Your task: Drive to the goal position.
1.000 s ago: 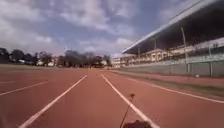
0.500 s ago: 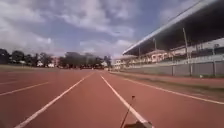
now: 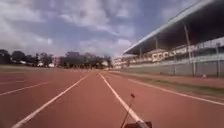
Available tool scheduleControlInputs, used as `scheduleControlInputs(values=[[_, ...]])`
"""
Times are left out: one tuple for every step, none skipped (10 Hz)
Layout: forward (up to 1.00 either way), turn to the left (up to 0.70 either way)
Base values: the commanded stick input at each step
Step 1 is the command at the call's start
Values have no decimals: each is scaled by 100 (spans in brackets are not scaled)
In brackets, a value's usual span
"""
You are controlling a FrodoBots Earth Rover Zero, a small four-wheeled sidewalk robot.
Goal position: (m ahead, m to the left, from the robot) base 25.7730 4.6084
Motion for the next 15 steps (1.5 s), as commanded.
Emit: scheduleControlInputs(values=[[70, 0], [70, 0], [70, 0], [70, 0], [70, 0], [70, 0], [70, 0], [70, 0], [70, 0], [70, 0], [70, 0], [70, 0], [70, 0], [70, 0], [70, 0]])
